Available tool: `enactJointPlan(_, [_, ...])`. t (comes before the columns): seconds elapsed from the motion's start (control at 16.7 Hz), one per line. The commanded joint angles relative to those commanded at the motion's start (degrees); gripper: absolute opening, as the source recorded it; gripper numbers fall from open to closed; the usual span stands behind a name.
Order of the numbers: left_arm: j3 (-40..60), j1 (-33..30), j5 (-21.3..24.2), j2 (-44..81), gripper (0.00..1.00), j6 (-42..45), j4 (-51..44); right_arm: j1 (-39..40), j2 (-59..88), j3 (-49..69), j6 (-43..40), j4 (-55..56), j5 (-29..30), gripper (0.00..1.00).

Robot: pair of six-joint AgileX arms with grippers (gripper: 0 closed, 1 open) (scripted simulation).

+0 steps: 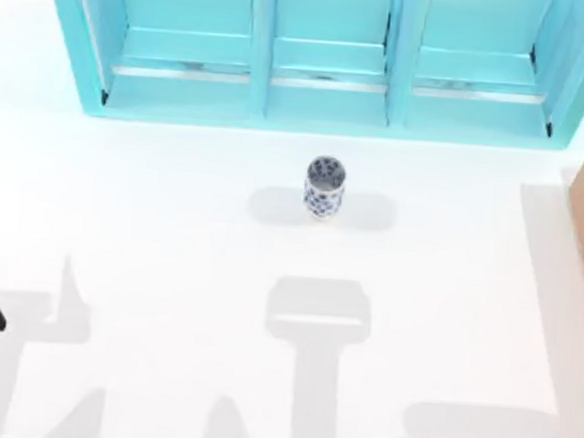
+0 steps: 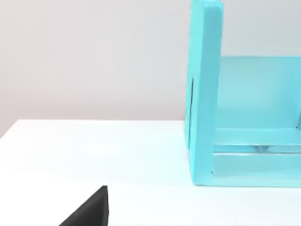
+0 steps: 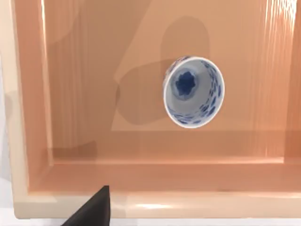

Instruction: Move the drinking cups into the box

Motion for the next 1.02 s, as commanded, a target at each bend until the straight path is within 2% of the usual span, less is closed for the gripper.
enactJointPlan(0.3, [0.0, 0.0, 0.0, 0.0, 1.0, 0.0, 0.0, 0.1, 0.0, 0.1, 0.1, 0.0, 0.0, 1.0])
enactJointPlan(0.48, [0.0, 0.0, 0.0, 0.0, 1.0, 0.0, 0.0, 3.7, 3.8, 3.9, 3.7, -0.7, 0.8, 1.0])
enactJointPlan(0.72, [0.0, 0.0, 0.0, 0.0, 1.0, 0.0, 0.0, 15.1, 17.0, 17.2, 15.4, -2.4, 3.1, 1.0])
enactJointPlan(1.02, [0.0, 0.0, 0.0, 0.0, 1.0, 0.0, 0.0, 35.7, 40.8, 42.4, 35.9, -3.7, 6.8, 1.0])
